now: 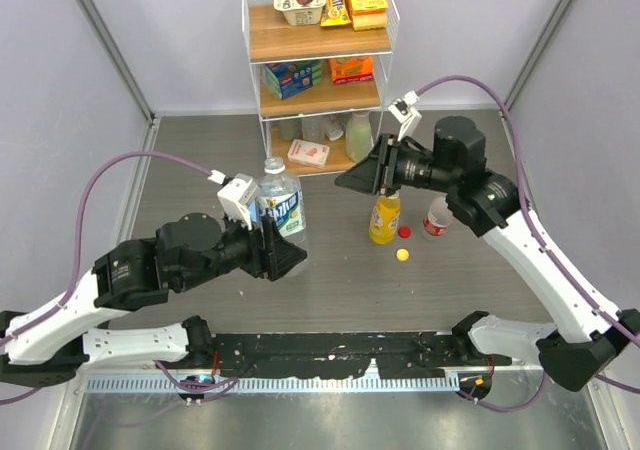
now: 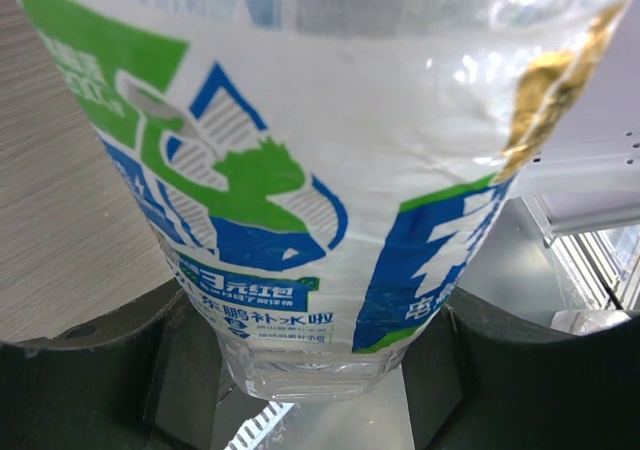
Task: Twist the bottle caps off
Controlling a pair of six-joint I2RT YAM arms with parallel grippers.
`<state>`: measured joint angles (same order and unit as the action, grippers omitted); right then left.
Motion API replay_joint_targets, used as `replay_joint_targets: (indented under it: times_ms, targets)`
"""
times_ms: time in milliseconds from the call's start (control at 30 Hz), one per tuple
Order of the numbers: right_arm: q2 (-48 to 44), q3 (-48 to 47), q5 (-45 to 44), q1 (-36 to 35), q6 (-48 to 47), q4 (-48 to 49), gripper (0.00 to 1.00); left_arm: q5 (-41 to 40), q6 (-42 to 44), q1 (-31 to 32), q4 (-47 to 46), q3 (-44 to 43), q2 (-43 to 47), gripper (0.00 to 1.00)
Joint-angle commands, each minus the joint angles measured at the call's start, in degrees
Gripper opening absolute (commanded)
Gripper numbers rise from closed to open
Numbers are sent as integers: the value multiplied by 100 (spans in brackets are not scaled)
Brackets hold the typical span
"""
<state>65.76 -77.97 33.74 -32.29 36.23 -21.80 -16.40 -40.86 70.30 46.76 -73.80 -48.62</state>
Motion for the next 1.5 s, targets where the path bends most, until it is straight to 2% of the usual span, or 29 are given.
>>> replay_joint_targets:
  times_ms: [0,267,467,567,600,667,767,967,1333,1467]
  targets:
    - [358,125,-367,-75,-467,-867,1,-232,-124,-8,114,-73,-112,0]
    - [1316,-94,-1104,-496,-810,-2071,3,-232,-124,-17,272,-29,-271,0]
    - [2160,-359,-1702,-839,-907,-2899,8,-293,-185,-17,202,94,-227,0]
    - [2459,-333,-1975,-998,-925,-3040,19,-285,-203,-17,245,120,-244,0]
    - [2538,-315,-2037,-1007,-890,-3067,28,-284,-220,-8,272,129,-253,0]
    - [2600,-253,-2213,-1016,-828,-3084,36,-284,-238,-17,298,147,-262,0]
    - [2591,-227,-2363,-1016,-784,-3015,43,-293,-282,-17,325,217,-253,0]
    - [2390,-262,-2407,-1016,-749,-2873,64,-293,-282,-17,333,217,-279,0]
    - [2003,-709,-2144,-1007,-705,-2760,79,-328,-361,-17,465,234,-148,0]
    - [1626,-938,-1582,-885,-766,-2663,89,-355,-344,-17,518,208,-148,0]
